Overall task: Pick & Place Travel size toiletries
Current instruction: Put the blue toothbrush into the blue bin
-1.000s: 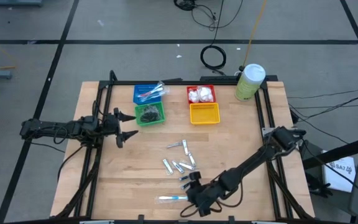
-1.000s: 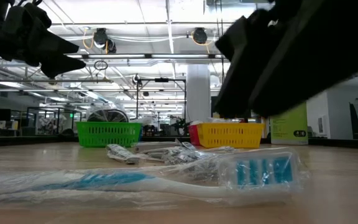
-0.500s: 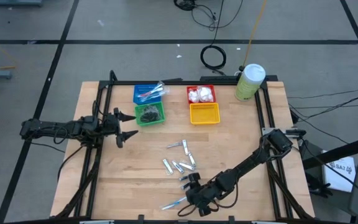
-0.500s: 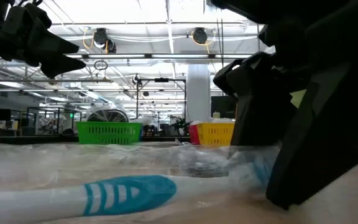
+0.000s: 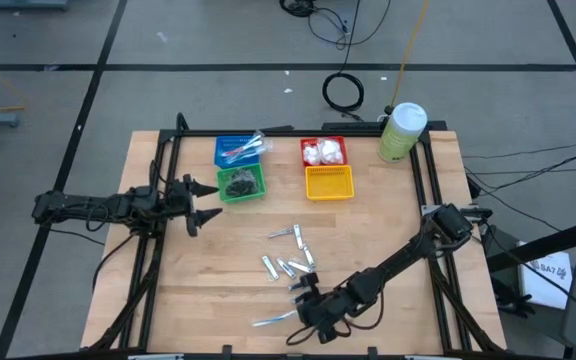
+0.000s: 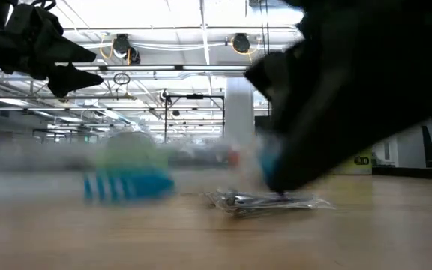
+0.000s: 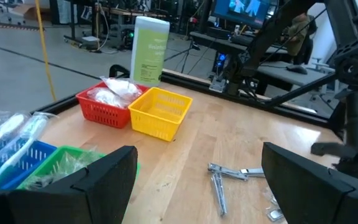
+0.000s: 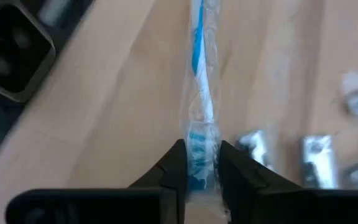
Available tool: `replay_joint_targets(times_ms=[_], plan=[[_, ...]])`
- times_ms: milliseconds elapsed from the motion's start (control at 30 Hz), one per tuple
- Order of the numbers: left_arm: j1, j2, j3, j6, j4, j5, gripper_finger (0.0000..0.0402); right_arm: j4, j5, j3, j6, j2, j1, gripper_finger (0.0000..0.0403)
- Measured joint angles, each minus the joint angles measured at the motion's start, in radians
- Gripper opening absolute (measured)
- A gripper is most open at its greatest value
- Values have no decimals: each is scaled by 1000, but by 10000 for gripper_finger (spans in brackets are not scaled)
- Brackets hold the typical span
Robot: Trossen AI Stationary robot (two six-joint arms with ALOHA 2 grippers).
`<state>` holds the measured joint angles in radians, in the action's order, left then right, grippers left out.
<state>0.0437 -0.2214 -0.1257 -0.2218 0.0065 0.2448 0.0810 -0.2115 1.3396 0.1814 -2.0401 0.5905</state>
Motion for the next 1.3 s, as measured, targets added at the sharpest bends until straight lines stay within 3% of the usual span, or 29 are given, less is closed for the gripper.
replay_joint_targets(times_ms=[233,400,500,600,767,900,1000,1100,1300], plan=[[0,0,0,-39,7,1,335,42,-129,0,-99,123,-1,54],[0,-1,0,-16,6,1,335,101,-365,-21,-154,229,-12,54],[0,-1,0,-45,6,1,335,35,-479,-89,-179,292,-34,53],[0,-2,12,-63,6,-1,335,-138,-522,-215,-201,355,-77,53],[0,-50,42,-49,38,-5,335,-711,-505,-484,-308,420,-187,53],[0,-124,83,32,235,-5,335,-1050,-339,-639,-344,424,-290,53],[0,-197,92,84,368,0,335,-1104,-261,-678,-333,426,-348,53],[0,-271,92,116,473,1,335,-1094,-248,-689,-342,424,-383,53],[0,-447,92,134,674,19,335,-1127,-70,-689,-333,424,-460,53]])
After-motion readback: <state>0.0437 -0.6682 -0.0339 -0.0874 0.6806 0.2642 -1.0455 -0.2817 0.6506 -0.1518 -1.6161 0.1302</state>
